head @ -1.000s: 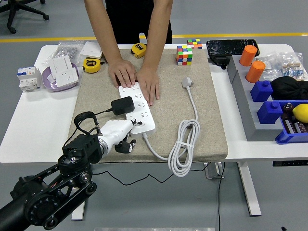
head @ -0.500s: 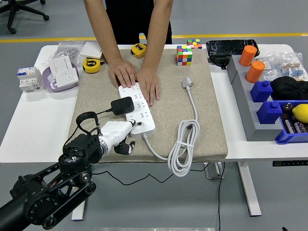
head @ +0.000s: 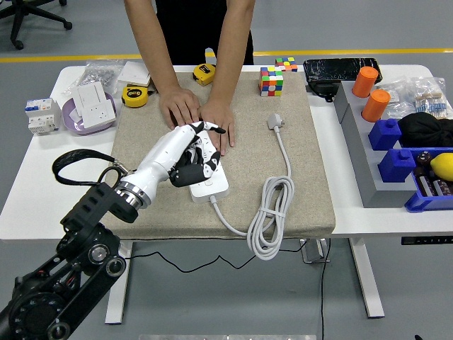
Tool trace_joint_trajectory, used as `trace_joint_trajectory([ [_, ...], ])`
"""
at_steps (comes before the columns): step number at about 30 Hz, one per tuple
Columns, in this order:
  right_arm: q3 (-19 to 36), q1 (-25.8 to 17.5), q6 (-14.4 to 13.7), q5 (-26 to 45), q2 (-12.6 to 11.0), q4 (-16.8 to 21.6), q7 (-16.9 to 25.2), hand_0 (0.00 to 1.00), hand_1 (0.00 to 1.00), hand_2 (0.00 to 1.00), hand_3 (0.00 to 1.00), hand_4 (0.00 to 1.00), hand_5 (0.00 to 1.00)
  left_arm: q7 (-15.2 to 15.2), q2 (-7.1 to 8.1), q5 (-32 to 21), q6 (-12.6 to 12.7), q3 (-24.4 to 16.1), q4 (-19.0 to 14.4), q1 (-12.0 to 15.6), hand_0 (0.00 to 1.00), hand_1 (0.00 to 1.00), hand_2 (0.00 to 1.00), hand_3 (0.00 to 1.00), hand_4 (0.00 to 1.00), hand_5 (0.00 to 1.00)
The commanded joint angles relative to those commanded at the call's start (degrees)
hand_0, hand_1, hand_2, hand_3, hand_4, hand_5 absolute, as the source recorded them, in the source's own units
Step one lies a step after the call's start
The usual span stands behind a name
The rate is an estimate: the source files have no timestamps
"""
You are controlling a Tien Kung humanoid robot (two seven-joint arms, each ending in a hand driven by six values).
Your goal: Pick up the plug,place it near the board,insert it into the board,press the button
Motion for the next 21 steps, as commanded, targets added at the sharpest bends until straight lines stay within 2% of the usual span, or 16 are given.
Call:
trace_joint_trajectory([
  [2, 0.02, -0.02, 0.00, 0.16, 0.06, 0.00, 0.05, 0.998, 0.876, 0.780, 0.784, 0.998, 0.949, -4.45, -0.79, -4.47, -0.27, -1.98, -0.61, 2.20, 0.431, 0.505, 0.548, 0.768, 0.823, 0.208],
  [3, -0.02, -0.03, 0.00, 0.25, 0.08, 0.00, 0.06, 0.998, 0.876, 0.780, 0.784, 0.998, 0.950, -6.89, -1.04, -7.08, -1.23, -3.03, -0.77, 3.22, 0.910, 0.998, 0.978, 0.997, 0.998, 0.432],
  [5, 0.07, -0.07, -0.01, 0.27, 0.09, 0.00, 0.06, 0.998, 0.876, 0.780, 0.784, 0.998, 0.950, -11.09, -1.13, -11.92, -2.71, -5.11, -0.90, 5.20, 0.910, 0.998, 0.978, 0.997, 0.998, 0.432],
  [7, 0.24, -0.15, -0.04, 0.15, 0.08, 0.00, 0.02, 0.998, 0.876, 0.780, 0.784, 0.998, 0.950, -13.77, -0.77, -16.76, -3.05, -6.95, -0.77, 6.81, 0.910, 0.998, 0.978, 0.997, 0.998, 0.432],
  [8, 0.27, -0.18, -0.04, 0.14, 0.08, 0.00, 0.02, 0.998, 0.876, 0.780, 0.784, 0.998, 0.950, -14.13, -0.63, -18.99, -2.99, -7.36, -0.72, 7.11, 0.910, 0.998, 0.978, 0.997, 0.998, 0.432],
  [9, 0.39, -0.23, -0.06, 0.04, 0.10, 0.00, -0.01, 0.998, 0.876, 0.780, 0.784, 0.998, 0.952, -14.07, -0.23, -21.60, -2.64, -8.10, -0.61, 7.58, 0.955, 0.998, 0.967, 0.998, 0.998, 0.458],
  [12, 0.52, -0.28, -0.08, -0.07, 0.10, 0.00, -0.05, 0.998, 0.876, 0.780, 0.784, 0.998, 0.952, -13.87, 0.56, -28.68, -2.00, -8.65, -0.31, 8.04, 0.955, 0.998, 0.967, 0.998, 0.998, 0.458],
  [14, 0.27, -0.18, -0.06, 0.08, 0.06, 0.00, 0.00, 0.998, 0.876, 0.780, 0.784, 0.998, 0.952, -10.83, 1.31, -33.18, 0.74, -9.74, -0.13, 7.80, 0.955, 0.998, 0.967, 0.998, 0.998, 0.458],
  [15, 0.21, -0.11, -0.05, -0.02, 0.04, 0.00, -0.02, 0.998, 0.875, 0.780, 0.784, 0.998, 0.953, -9.13, 2.06, -31.58, 2.10, -9.50, -0.26, 7.37, 0.375, 0.525, 0.287, 0.915, 0.847, 0.175],
  [17, 0.12, 0.13, -0.09, -0.66, -0.10, 0.00, 0.01, 0.998, 0.875, 0.780, 0.784, 0.998, 0.953, -6.53, 3.70, -27.54, 2.74, -7.80, -0.40, 5.83, 0.375, 0.525, 0.287, 0.915, 0.847, 0.175],
  [20, 0.04, 0.33, -0.13, -0.93, -0.21, 0.00, 0.02, 0.998, 0.875, 0.780, 0.784, 0.998, 0.953, -2.51, 5.95, -20.09, 0.62, -4.91, -0.24, 2.77, 0.375, 0.525, 0.287, 0.915, 0.847, 0.175],
  [21, 0.08, 0.38, -0.14, -1.04, -0.25, 0.00, 0.00, 0.998, 0.875, 0.780, 0.784, 0.998, 0.953, -1.15, 6.68, -17.85, -0.37, -3.79, -0.05, 1.54, 0.191, 0.186, 0.195, 0.876, 0.691, 0.090],
])
